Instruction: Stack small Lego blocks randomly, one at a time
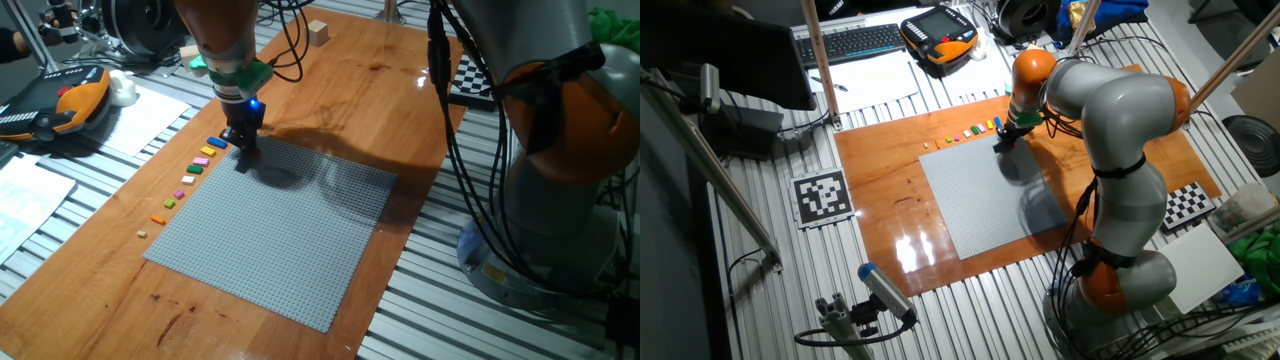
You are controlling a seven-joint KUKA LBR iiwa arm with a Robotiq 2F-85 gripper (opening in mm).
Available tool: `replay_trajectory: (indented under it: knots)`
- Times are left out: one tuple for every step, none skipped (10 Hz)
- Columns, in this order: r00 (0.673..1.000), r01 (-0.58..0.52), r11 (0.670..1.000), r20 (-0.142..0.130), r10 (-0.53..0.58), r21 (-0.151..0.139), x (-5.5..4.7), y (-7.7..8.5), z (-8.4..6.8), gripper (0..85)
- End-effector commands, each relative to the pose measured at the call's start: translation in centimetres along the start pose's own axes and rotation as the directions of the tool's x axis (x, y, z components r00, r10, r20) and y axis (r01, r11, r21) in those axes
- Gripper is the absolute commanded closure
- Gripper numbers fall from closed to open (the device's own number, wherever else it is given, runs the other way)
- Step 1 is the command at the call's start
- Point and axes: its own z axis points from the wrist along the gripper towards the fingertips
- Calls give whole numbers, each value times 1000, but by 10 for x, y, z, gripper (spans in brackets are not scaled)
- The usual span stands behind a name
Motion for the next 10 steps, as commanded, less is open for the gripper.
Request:
replay_trajectory:
  knots:
    - [1000,2,1000,-3,-2,0,1,0,0,850]
    - [1000,10,1000,-6,-10,-2,2,1,0,850]
    - [1000,14,1000,-6,-14,-6,4,1,0,850]
    - [1000,14,1000,-6,-14,-7,5,1,0,850]
    - [1000,14,1000,-6,-14,-3,4,1,1,850]
    - [1000,17,1000,-4,-17,0,3,2,1,850]
    - [1000,19,1000,-7,-19,1,2,2,0,850]
    - [1000,20,1000,-5,-20,2,2,2,0,850]
    - [1000,22,1000,-5,-22,2,1,2,1,850]
    - [1000,25,1000,-9,-25,-1,0,2,1,850]
